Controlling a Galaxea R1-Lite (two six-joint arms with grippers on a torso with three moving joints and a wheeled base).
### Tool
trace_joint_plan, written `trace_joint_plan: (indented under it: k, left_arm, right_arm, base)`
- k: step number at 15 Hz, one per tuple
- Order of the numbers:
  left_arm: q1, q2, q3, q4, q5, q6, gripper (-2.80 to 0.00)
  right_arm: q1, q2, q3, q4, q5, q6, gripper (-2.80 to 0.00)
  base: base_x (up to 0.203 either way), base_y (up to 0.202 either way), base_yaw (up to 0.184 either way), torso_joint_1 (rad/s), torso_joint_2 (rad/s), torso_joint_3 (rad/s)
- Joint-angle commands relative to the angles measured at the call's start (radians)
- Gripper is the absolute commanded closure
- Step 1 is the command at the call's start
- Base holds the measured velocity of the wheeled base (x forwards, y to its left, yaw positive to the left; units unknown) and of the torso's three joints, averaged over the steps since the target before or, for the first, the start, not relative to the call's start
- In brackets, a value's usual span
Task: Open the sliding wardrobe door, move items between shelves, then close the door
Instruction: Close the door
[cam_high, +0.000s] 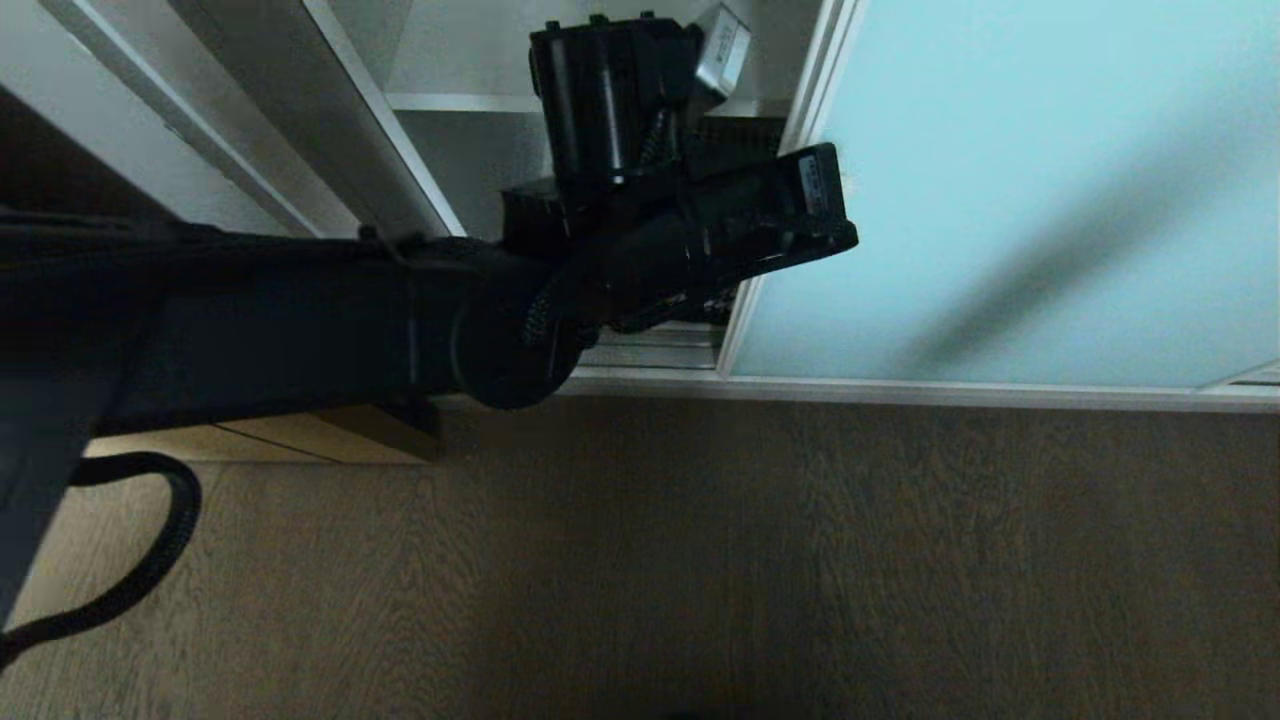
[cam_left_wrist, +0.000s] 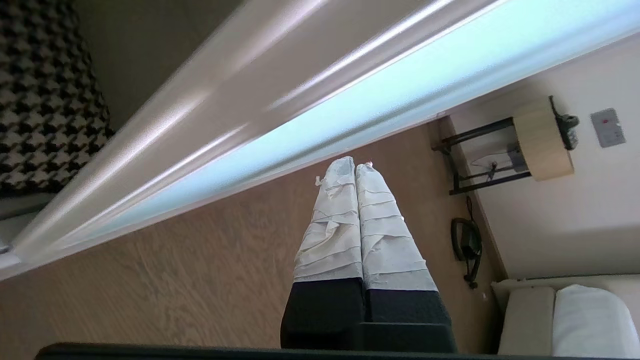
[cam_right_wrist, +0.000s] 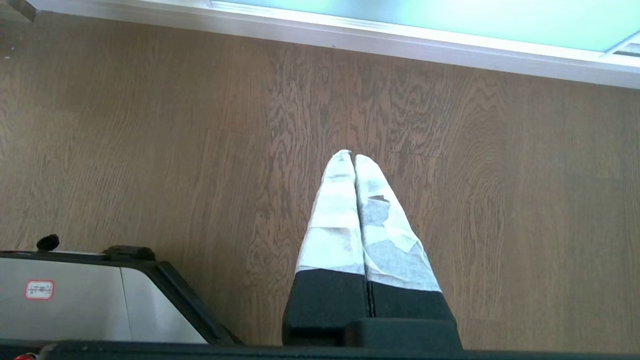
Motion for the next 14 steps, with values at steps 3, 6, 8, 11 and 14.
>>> trace_joint_plan:
  k: [3, 6, 8, 11, 14]
  left_arm:
    - [-0.001, 0.115, -0.096, -0.028, 0.085, -0.001, 0.0]
    - [0.002, 0.122, -0.105, -0.028, 0.124, 0.015, 0.0]
    - [0.002, 0.132, -0.114, -0.033, 0.191, 0.077, 0.0]
    - [0.004, 0.146, -0.114, -0.071, 0.208, 0.119, 0.0]
    - [0.015, 0.144, -0.115, -0.067, 0.21, 0.119, 0.0]
  right_arm:
    - [0.0, 0.001, 0.0, 0.0, 0.001, -0.001, 0.0]
    - [0.0, 0.001, 0.0, 0.0, 0.001, -0.001, 0.0]
    - [0.0, 0.001, 0.0, 0.0, 0.001, -0.001, 0.0]
    - [0.0, 0.001, 0.0, 0.0, 0.001, -0.001, 0.0]
    - [0.0, 0.001, 0.0, 0.0, 0.001, -0.001, 0.0]
  base:
    - [0.0, 0.0, 0.0, 0.0, 0.0, 0.0]
    - [0.0, 0.0, 0.0, 0.0, 0.0, 0.0]
    - [0.0, 0.0, 0.0, 0.0, 0.0, 0.0]
    - [0.0, 0.0, 0.0, 0.0, 0.0, 0.0]
    - [0.0, 0.0, 0.0, 0.0, 0.0, 0.0]
